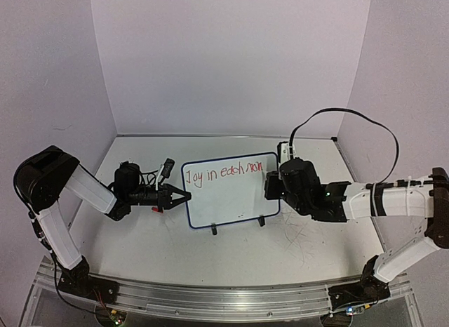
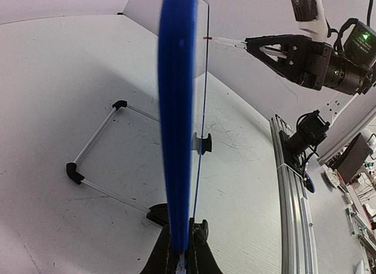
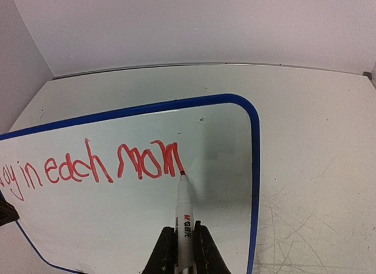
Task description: Write a sentence on the whiteboard
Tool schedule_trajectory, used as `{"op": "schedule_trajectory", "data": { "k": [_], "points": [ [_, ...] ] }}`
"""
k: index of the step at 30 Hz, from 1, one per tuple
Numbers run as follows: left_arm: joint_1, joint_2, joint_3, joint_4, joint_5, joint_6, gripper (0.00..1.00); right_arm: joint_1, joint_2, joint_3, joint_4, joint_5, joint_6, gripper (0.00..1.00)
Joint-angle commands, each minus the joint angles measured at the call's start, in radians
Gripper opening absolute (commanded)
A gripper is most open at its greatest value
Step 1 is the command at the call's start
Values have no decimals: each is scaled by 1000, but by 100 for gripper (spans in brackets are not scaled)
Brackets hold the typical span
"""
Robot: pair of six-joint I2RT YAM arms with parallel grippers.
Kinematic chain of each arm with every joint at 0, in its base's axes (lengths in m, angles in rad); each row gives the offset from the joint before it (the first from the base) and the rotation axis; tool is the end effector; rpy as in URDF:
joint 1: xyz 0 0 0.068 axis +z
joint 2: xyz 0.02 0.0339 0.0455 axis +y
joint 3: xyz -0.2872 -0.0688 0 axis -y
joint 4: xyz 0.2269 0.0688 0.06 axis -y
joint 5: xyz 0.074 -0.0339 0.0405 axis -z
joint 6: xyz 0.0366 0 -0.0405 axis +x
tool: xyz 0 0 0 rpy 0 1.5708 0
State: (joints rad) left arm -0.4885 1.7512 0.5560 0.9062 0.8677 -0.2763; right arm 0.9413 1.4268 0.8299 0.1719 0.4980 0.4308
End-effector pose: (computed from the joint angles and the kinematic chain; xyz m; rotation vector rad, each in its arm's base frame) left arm 0.2555 -0.1674 0.1791 0.8358 1.7808 -1.3167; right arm 0.1889 0.2297 0.2760 -0.1817 1.9553 0.4106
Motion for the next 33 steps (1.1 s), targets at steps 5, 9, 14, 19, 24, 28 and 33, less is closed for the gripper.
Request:
{"op": "schedule_trajectory", "data": {
  "k": [5,9,14,19,24,28,33],
  "points": [
    [-9,2,22,-77,-61,54,0,-2,-75,10,32,8,-33,0],
    [-9,-3,18,-77,-65,55,0,-5,-49,23,38,1,-34,0],
    [-9,-8,15,-80,-68,58,0,-18,-34,26,43,1,-30,0],
    [-9,-7,18,-80,-66,58,0,-22,-19,31,52,0,-31,0],
    [-9,-8,17,-81,-67,59,0,-23,-8,38,60,-13,-38,0],
    [-9,-8,17,-83,-68,60,0,-23,-6,34,60,-14,-34,0],
    [-9,-10,16,-85,-68,62,0,-24,-7,24,57,10,-18,0]
  ]
}}
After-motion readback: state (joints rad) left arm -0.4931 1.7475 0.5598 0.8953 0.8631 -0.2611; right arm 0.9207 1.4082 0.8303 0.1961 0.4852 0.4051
